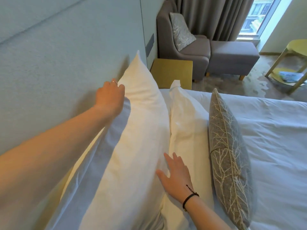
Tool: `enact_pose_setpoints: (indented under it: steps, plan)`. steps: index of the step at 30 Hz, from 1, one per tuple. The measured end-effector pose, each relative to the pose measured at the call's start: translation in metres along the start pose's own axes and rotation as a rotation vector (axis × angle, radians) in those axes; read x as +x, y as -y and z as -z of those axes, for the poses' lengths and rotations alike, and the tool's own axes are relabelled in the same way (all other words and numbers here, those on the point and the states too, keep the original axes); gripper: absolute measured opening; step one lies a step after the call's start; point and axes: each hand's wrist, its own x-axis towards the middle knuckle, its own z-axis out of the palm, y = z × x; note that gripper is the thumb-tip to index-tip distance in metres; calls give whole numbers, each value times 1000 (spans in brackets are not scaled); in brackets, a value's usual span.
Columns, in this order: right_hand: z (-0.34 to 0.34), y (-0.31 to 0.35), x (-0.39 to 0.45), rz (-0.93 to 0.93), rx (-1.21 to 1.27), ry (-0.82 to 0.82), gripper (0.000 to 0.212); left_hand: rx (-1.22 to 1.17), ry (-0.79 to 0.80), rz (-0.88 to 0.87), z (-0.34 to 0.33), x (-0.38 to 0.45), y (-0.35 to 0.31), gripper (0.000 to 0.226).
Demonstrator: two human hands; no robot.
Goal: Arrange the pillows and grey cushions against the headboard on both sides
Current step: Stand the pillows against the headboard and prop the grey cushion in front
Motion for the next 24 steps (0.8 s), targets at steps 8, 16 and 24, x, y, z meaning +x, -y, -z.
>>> enact_pose_setpoints:
  steps: [8,16,24]
  plan:
    - [-17,-84,-69,-138,-49,-29,75,-791,568,-58,-49,-214,-190,44]
    - [-17,-122,-110,-102,156,22,68,-1127,568,410,-114,-321,-225,59]
    - [-13,-122,-112,-200,402,20,74,-1083,555,558,-113,-313,-223,34]
